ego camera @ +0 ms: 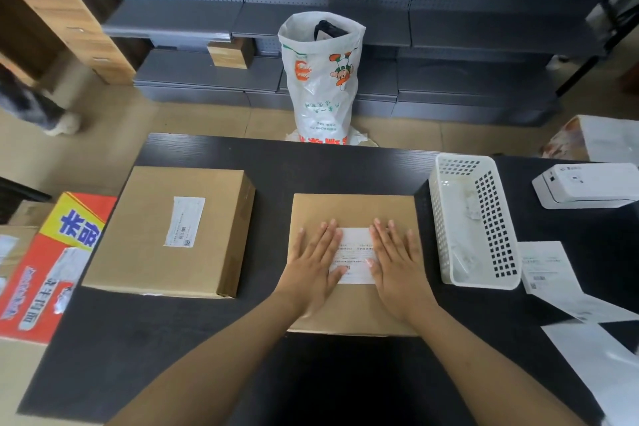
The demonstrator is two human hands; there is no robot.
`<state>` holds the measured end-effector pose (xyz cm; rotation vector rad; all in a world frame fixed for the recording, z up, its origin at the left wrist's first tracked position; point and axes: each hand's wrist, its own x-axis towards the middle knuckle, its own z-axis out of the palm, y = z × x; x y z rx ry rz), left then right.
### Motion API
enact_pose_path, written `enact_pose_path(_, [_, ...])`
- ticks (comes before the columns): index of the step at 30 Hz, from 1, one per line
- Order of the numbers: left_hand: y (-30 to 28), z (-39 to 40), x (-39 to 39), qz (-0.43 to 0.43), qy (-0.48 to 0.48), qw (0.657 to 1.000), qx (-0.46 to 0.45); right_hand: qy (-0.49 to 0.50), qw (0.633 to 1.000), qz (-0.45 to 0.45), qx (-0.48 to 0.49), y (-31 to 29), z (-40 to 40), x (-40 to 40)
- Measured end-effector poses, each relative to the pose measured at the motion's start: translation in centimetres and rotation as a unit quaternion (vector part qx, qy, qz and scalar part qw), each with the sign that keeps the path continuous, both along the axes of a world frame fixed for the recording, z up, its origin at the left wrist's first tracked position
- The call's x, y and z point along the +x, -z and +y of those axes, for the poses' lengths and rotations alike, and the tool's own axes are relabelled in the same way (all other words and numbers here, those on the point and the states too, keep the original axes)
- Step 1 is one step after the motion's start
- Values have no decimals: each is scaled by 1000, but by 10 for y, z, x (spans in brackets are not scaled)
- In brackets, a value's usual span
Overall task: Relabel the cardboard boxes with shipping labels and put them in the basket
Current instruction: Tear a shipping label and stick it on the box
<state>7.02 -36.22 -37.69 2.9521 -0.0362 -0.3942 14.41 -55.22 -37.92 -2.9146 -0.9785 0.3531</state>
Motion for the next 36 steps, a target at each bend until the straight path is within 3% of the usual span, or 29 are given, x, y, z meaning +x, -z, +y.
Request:
enact_pose_path(8, [-2, 2, 2, 12, -4, 1000, 7, 12, 1000, 17, 18, -2, -2, 3])
enact_pose_path(11, [-5, 5, -5, -34, -72, 996, 27, 132, 984, 16, 117, -11, -4, 3])
enact_pose_path(13, [-7, 8, -11, -52, -150, 987, 6, 238, 953, 45, 180, -16, -5, 6])
enact_pose_path(15, [-9, 12, -15, -48, -219, 974, -34, 280, 935, 86, 202, -18, -7, 9])
enact_pose_path(18, [-12, 15, -17, -24, -322, 939, -120, 326, 906, 140, 230, -20, -8, 11])
enact_pose_path(20, [-12, 16, -15, 27, -394, 897, -200, 392, 862, 193, 256, -22, -7, 11])
enact_pose_path(24, [-16, 16, -12, 56, -438, 816, -373, 448, 809, 281, 257, -23, -8, 11])
enact_pose_path(31, [-35, 22, -7, 46, -443, 819, -362, 449, 796, 299, 273, -42, -9, 13])
enact_pose_path(36, [-78, 34, 20, 25, -422, 832, -360, 426, 814, 261, 296, -84, 0, 28])
